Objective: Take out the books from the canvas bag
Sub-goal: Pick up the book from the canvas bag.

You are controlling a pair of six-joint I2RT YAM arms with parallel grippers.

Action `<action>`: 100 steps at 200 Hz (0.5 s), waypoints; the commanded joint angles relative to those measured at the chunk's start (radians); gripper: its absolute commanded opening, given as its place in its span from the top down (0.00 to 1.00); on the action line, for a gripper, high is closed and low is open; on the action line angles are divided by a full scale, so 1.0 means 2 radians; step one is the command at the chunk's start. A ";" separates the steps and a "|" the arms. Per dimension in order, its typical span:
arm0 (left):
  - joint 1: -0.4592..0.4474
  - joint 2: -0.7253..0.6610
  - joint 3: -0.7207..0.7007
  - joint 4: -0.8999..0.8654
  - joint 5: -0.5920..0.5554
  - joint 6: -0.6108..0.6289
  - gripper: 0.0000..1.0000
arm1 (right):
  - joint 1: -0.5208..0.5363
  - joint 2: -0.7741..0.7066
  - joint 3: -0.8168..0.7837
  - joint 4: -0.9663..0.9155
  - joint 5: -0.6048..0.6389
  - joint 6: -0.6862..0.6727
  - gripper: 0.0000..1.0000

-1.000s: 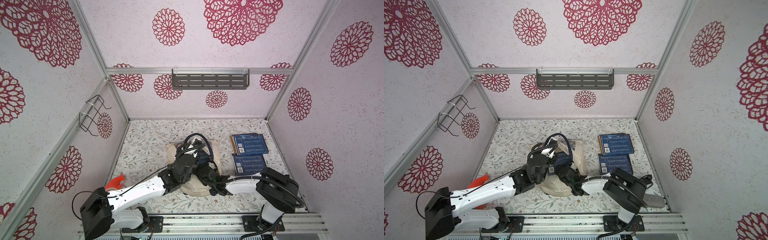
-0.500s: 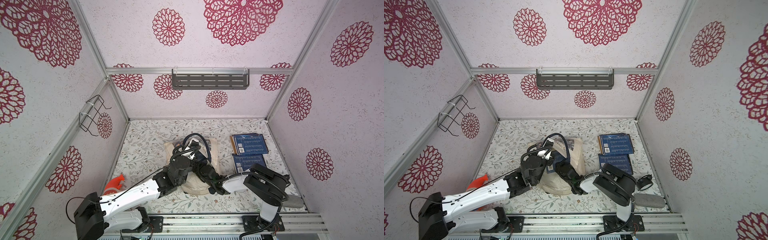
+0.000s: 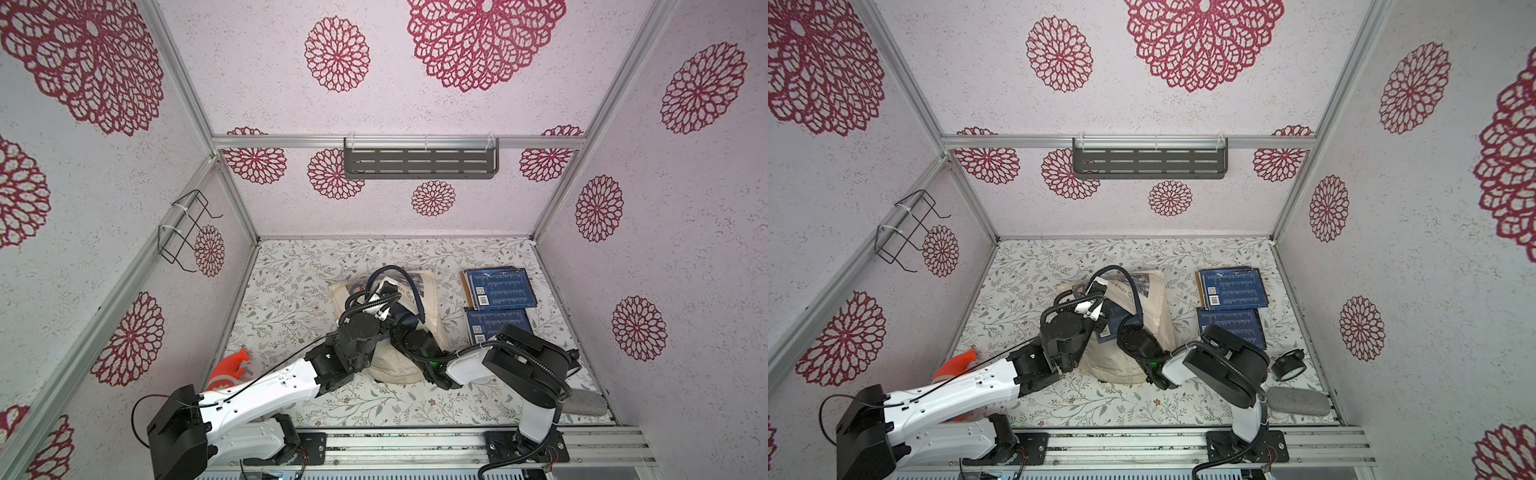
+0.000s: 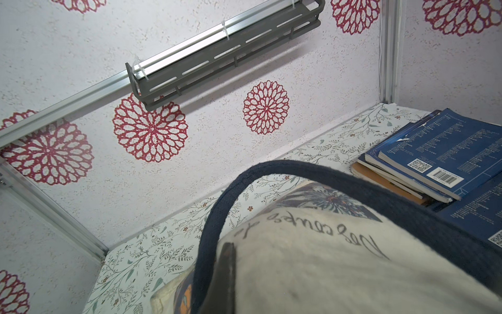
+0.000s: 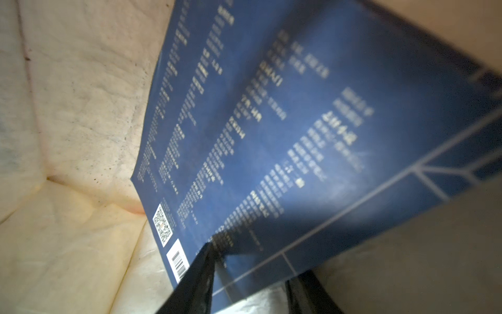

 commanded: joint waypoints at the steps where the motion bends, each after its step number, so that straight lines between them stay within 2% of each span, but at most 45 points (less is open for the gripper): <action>1: -0.005 0.000 0.019 0.034 0.003 0.000 1.00 | -0.008 -0.031 0.014 0.011 0.031 -0.028 0.59; 39: -0.005 0.012 0.026 0.026 -0.003 0.004 1.00 | -0.007 -0.055 0.015 0.003 0.035 -0.038 0.64; 100: -0.005 0.020 0.031 0.018 -0.006 0.006 1.00 | -0.008 -0.072 0.027 -0.029 0.031 -0.044 0.59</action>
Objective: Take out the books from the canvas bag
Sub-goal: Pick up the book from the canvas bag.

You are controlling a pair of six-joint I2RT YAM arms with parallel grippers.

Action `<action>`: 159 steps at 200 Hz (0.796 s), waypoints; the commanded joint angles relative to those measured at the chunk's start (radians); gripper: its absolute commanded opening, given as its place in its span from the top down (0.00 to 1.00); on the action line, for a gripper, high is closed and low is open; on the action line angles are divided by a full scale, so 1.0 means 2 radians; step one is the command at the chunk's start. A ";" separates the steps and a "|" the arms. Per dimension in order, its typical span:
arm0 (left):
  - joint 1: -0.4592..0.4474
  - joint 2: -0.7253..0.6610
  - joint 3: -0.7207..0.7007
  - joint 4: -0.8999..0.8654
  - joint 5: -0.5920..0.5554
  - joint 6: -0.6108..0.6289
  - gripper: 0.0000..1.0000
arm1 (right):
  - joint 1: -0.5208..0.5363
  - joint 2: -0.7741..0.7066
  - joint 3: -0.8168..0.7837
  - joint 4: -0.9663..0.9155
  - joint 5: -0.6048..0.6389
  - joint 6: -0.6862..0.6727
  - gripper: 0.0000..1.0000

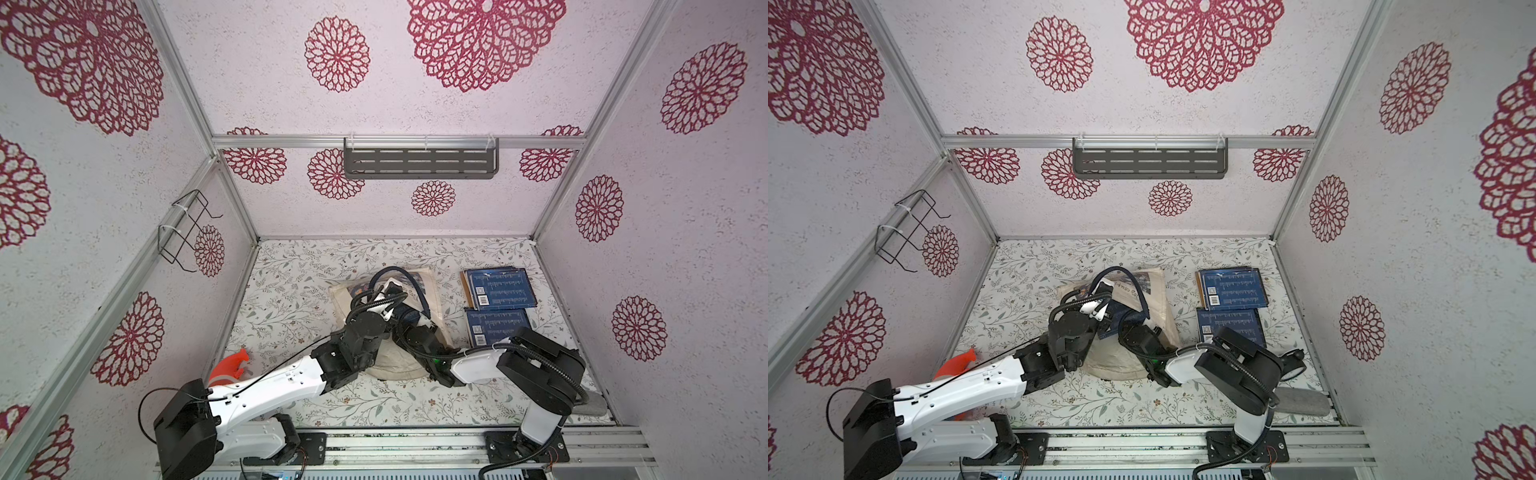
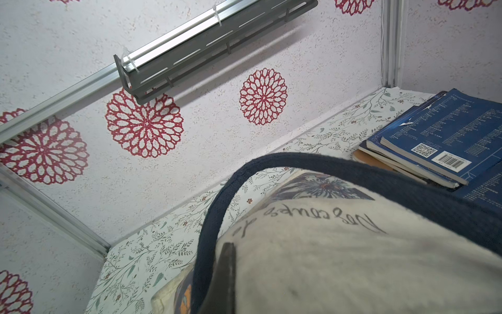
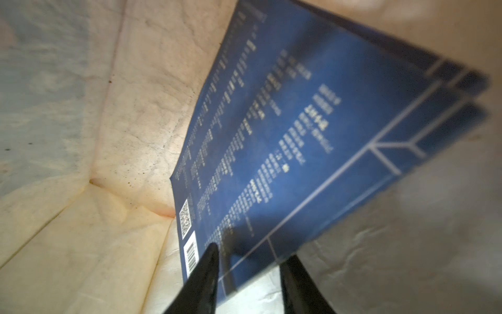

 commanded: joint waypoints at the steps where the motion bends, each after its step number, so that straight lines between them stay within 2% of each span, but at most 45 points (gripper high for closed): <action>1: -0.005 -0.003 0.024 0.028 -0.004 0.005 1.00 | -0.006 -0.030 0.020 0.008 0.023 -0.015 0.59; 159: -0.005 0.009 0.034 0.013 -0.008 0.008 1.00 | -0.015 -0.070 0.045 -0.065 -0.004 -0.022 0.49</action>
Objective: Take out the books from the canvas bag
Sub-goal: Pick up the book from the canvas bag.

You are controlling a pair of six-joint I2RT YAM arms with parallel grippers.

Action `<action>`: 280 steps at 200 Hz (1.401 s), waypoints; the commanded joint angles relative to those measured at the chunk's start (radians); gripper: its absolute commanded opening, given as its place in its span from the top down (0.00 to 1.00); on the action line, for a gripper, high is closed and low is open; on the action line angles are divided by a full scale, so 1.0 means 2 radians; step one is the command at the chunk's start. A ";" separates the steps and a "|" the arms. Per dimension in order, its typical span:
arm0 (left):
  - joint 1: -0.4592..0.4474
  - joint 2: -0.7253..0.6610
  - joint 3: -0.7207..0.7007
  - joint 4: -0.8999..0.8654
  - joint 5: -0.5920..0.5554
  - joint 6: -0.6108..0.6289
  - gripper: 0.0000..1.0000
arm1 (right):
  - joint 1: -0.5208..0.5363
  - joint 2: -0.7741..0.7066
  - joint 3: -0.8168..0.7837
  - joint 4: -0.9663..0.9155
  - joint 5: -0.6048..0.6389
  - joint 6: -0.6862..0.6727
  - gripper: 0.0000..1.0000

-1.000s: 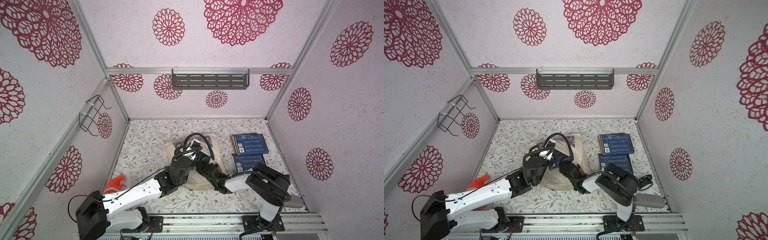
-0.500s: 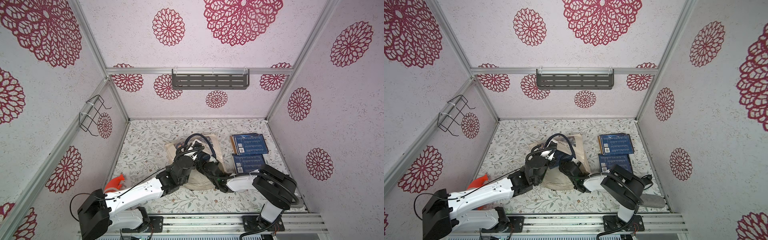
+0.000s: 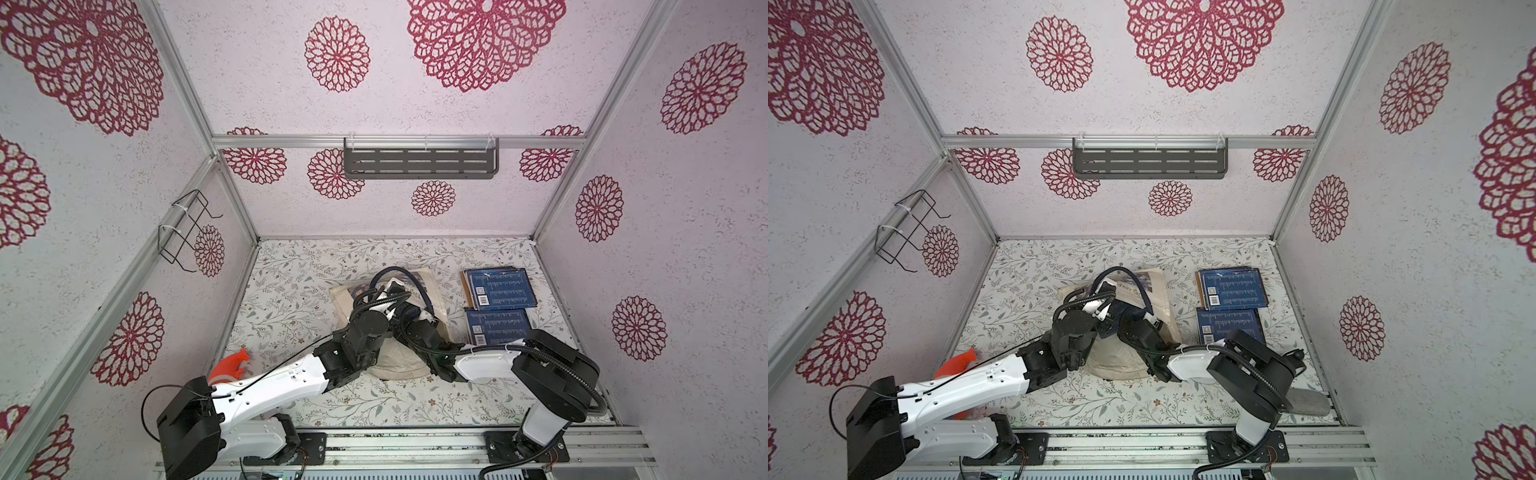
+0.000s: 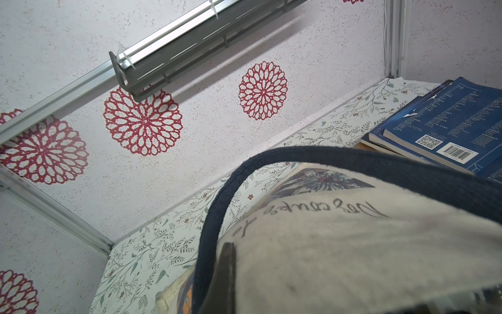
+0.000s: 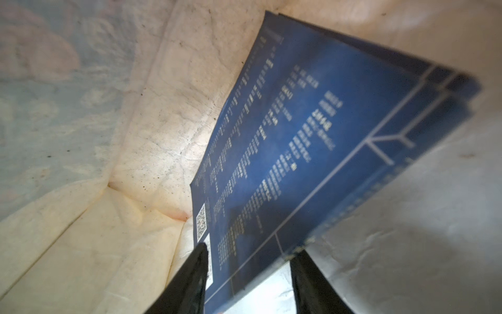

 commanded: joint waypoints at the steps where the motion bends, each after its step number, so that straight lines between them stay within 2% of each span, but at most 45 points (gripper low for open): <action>1: -0.005 -0.001 0.026 0.024 -0.004 0.006 1.00 | -0.007 -0.031 0.025 0.007 0.005 -0.010 0.49; 109: -0.005 0.008 0.032 0.014 -0.005 0.006 1.00 | -0.010 -0.043 0.036 -0.047 -0.014 0.007 0.53; 164: -0.005 0.011 0.033 0.013 -0.005 0.003 1.00 | -0.014 -0.043 0.033 -0.005 0.001 -0.015 0.65; 199: -0.006 0.011 0.033 0.012 -0.005 0.002 1.00 | -0.015 -0.041 0.044 0.014 -0.005 -0.032 0.67; 220: -0.006 0.011 0.033 0.011 -0.005 0.003 1.00 | -0.017 -0.033 0.051 0.026 -0.013 -0.040 0.64; 249: -0.007 0.011 0.033 0.010 -0.005 0.002 1.00 | -0.018 -0.023 0.063 0.044 -0.033 -0.048 0.49; 280: -0.008 0.012 0.033 0.010 -0.006 0.002 1.00 | -0.018 -0.018 0.071 0.043 -0.039 -0.047 0.50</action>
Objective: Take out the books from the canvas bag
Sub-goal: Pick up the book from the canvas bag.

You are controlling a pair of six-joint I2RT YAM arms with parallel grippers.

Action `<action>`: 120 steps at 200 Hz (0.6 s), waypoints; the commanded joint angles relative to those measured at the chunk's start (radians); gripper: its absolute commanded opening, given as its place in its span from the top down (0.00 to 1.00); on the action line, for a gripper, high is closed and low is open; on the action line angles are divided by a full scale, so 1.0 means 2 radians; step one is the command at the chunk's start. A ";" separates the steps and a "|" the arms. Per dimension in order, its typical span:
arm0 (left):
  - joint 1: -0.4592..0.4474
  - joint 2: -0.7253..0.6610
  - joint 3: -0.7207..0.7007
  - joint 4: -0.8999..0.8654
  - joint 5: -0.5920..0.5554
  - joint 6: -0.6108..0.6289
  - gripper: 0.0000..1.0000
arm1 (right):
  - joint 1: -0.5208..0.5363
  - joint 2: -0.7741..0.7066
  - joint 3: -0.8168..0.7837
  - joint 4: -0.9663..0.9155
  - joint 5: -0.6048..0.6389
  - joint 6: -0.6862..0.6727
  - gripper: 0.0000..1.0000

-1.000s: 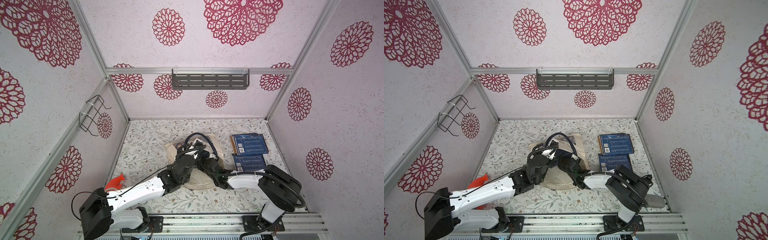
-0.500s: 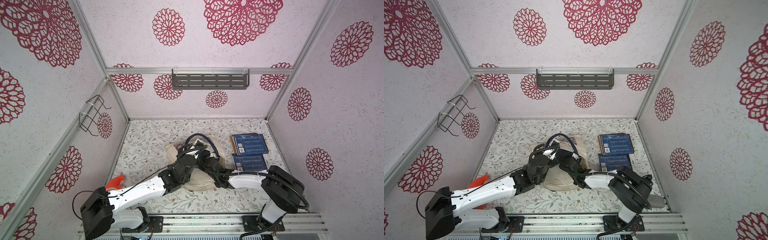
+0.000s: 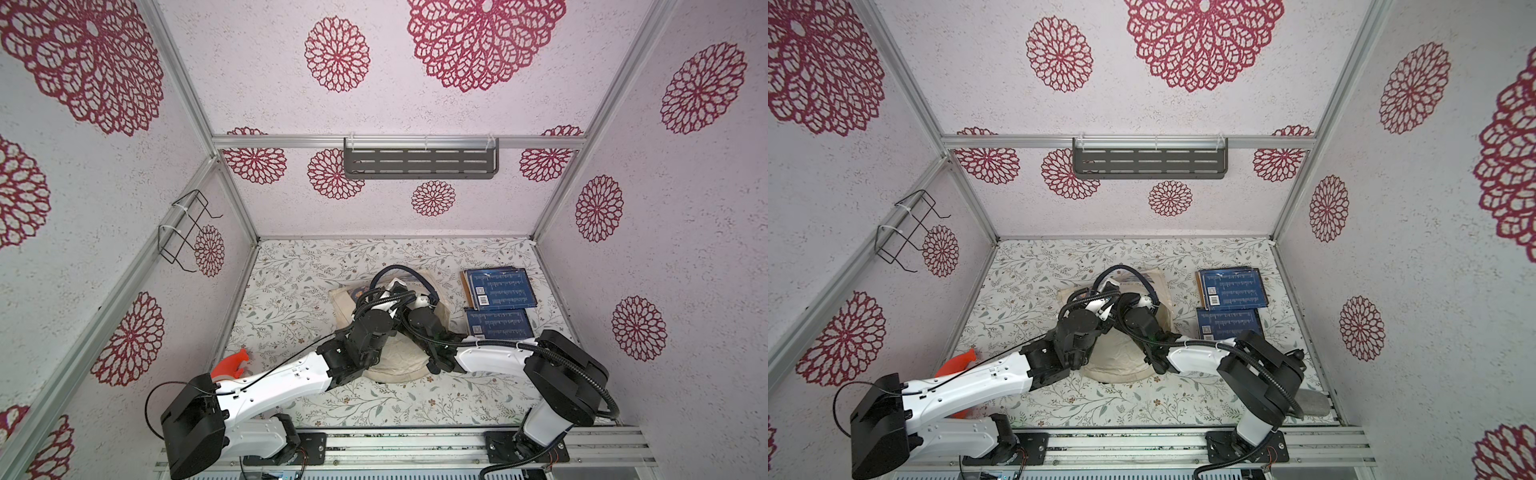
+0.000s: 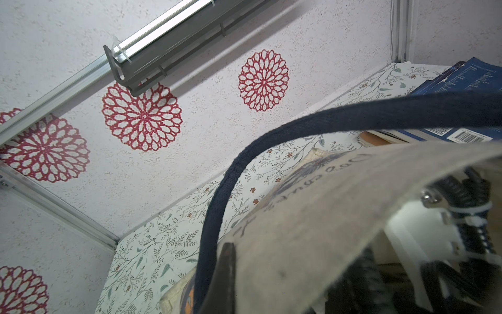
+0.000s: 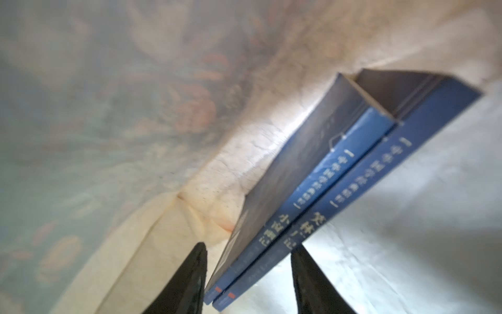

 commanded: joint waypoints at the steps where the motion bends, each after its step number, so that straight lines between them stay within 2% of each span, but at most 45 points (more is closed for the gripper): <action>1: -0.007 -0.001 0.023 0.028 0.002 0.002 1.00 | -0.006 0.000 0.019 0.044 -0.003 -0.012 0.50; 71: -0.008 0.001 0.025 0.026 0.000 0.003 1.00 | -0.003 0.001 -0.001 0.048 -0.020 0.014 0.68; 120: -0.007 0.003 0.026 0.026 -0.002 0.004 1.00 | -0.001 0.015 -0.017 0.049 -0.035 0.040 0.69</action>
